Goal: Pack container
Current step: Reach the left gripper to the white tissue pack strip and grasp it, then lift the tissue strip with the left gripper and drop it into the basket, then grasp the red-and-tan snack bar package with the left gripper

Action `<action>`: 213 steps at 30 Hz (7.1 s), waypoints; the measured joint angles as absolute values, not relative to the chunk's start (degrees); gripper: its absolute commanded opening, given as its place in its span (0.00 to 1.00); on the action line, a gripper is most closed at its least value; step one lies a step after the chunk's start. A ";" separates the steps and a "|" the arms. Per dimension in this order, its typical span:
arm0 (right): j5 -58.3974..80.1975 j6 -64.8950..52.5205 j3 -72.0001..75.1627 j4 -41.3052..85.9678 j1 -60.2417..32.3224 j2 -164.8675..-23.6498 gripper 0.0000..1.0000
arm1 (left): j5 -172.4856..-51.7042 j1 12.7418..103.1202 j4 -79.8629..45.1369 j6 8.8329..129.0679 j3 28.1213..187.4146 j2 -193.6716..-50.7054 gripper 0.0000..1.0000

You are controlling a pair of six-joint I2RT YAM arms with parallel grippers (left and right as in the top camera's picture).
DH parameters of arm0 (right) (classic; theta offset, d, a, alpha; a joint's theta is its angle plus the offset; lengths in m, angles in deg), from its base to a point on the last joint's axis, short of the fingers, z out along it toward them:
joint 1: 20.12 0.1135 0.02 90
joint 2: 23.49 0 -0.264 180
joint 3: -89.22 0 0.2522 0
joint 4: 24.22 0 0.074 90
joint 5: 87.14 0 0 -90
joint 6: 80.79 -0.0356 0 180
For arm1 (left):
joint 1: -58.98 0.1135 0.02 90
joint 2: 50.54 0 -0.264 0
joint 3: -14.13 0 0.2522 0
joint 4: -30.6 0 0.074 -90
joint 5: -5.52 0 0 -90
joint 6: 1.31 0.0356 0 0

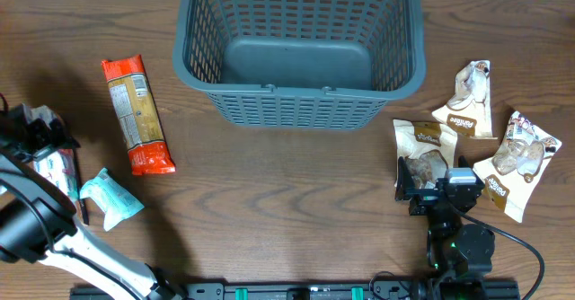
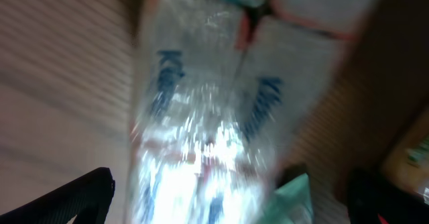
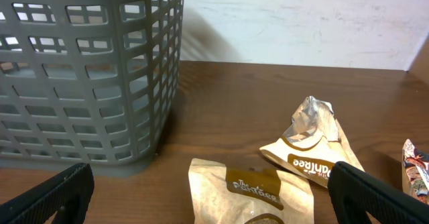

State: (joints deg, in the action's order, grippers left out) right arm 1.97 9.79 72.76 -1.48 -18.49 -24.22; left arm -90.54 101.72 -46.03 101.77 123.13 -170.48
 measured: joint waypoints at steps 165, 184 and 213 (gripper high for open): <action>1.75 6.58 72.76 -1.50 -18.49 -24.24 0.99 | -88.82 73.83 -40.67 84.17 126.52 -178.22 0.93; 1.75 6.58 72.76 -1.53 -18.49 -24.24 0.99 | -89.10 73.83 -37.81 83.98 123.85 -178.28 0.82; 1.75 5.83 72.76 -1.68 -18.49 -24.24 0.99 | -92.07 73.92 -40.65 83.98 124.05 -156.12 0.06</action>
State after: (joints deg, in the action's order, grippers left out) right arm 1.75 5.83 72.76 -1.68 -18.49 -24.24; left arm -92.07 73.92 -40.65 83.98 124.05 -156.12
